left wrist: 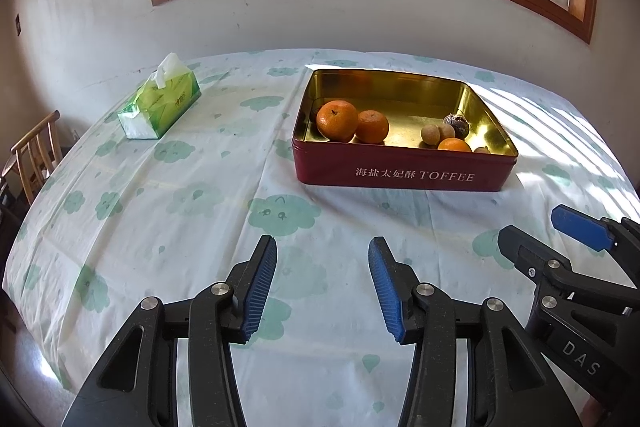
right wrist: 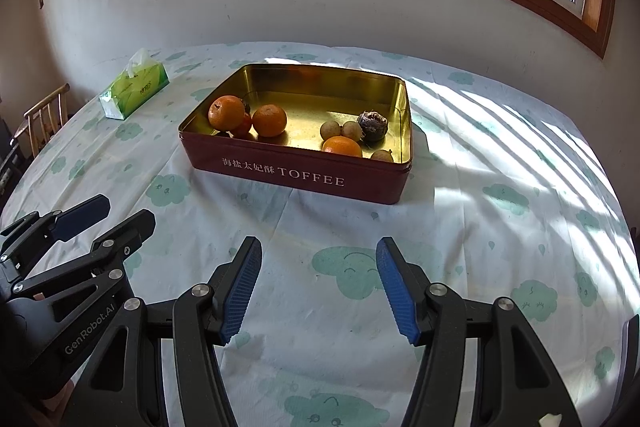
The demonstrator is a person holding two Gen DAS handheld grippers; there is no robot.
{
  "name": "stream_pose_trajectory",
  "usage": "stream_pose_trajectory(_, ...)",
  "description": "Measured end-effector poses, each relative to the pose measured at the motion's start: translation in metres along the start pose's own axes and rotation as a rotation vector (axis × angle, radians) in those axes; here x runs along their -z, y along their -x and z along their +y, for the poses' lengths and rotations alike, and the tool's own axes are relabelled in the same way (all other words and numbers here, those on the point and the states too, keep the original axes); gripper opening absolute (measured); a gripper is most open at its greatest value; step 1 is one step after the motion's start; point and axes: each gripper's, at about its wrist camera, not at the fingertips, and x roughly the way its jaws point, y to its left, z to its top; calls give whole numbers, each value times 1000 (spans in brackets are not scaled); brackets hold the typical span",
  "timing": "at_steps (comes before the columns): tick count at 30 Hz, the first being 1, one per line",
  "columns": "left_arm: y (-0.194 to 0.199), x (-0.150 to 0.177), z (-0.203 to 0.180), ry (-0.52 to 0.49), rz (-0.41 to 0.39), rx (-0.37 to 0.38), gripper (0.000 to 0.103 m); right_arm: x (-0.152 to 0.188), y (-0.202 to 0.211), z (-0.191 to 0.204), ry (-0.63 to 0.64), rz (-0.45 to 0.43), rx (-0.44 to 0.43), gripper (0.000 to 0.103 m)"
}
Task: Organize fruits
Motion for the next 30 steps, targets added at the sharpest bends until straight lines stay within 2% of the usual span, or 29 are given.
stream_pose_trajectory(30,-2,3,-4,-12,-11,-7,49,4,-6,-2,-8,14,0,57)
